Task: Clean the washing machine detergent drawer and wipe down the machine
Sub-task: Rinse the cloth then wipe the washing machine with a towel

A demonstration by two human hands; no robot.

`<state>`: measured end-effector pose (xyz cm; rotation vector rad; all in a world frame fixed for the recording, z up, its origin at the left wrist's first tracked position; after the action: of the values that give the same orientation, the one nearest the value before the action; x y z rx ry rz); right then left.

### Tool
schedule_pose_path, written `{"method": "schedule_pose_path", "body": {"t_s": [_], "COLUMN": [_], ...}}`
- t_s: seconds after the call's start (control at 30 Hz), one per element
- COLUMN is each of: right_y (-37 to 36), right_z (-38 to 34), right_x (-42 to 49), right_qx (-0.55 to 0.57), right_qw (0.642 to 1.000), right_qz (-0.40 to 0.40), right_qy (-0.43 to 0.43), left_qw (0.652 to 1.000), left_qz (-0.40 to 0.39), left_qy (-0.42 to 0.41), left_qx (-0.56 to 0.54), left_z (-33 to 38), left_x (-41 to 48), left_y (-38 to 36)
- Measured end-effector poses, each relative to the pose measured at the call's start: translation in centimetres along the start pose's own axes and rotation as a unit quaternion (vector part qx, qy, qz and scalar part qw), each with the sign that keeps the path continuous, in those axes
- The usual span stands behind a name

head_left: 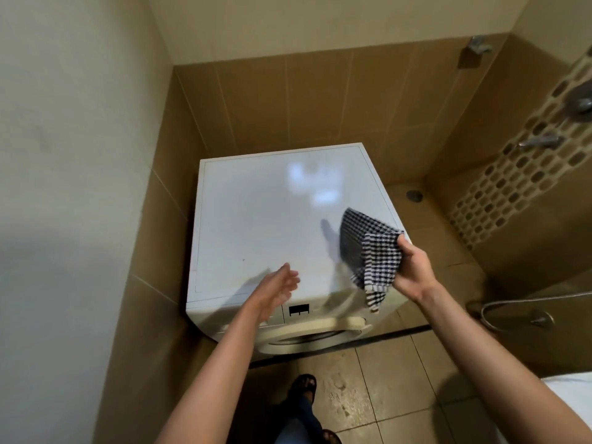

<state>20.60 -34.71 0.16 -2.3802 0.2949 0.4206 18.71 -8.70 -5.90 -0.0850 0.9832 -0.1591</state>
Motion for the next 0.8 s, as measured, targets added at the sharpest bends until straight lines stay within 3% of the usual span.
{"method": "schedule_pose_path", "body": {"t_s": [0.1, 0.27, 0.37, 0.47, 0.63, 0.8], "right_y": [-4.0, -9.7, -10.0, -8.7, -6.3, -6.3], "right_z": [4.1, 8.0, 8.4, 8.5, 9.7, 9.9], "right_x": [-0.7, -0.6, 0.7, 2.6, 5.4, 6.9], "right_qx": [0.108, 0.104, 0.044, -0.059, -0.29, -0.312], "right_qw": [0.992, 0.982, 0.99, 0.99, 0.938, 0.92], "right_qz": [-0.033, -0.135, -0.107, -0.071, -0.081, -0.081], "right_qy": [-0.053, -0.084, -0.08, -0.102, -0.172, -0.225], "left_qw": [0.996, 0.967, 0.962, 0.982, 0.993, 0.993], "left_qz": [-0.079, -0.202, -0.198, -0.158, -0.106, -0.063], "left_qy": [0.045, 0.045, -0.002, -0.043, -0.028, -0.04], "left_qx": [0.017, -0.15, -0.185, -0.099, 0.049, 0.095], "left_z": [-0.6, 0.4, 2.4, 4.1, 6.0, 8.3], "left_x": [0.8, 1.3, 1.2, 1.0, 1.6, 1.7], "left_y": [-2.7, -4.7, -2.5, -0.2, 1.6, 2.8]}}
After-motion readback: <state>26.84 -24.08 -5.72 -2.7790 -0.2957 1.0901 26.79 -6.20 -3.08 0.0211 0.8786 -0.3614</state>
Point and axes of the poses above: each hand's wrist, its own x-axis towards the middle knuckle, its own y-axis out of the back of the hand, z = x × y, the point moved 10 cm from there along x, towards the middle knuckle, and after that the axes turned 14 degrees about y, right-handed, at the moved point
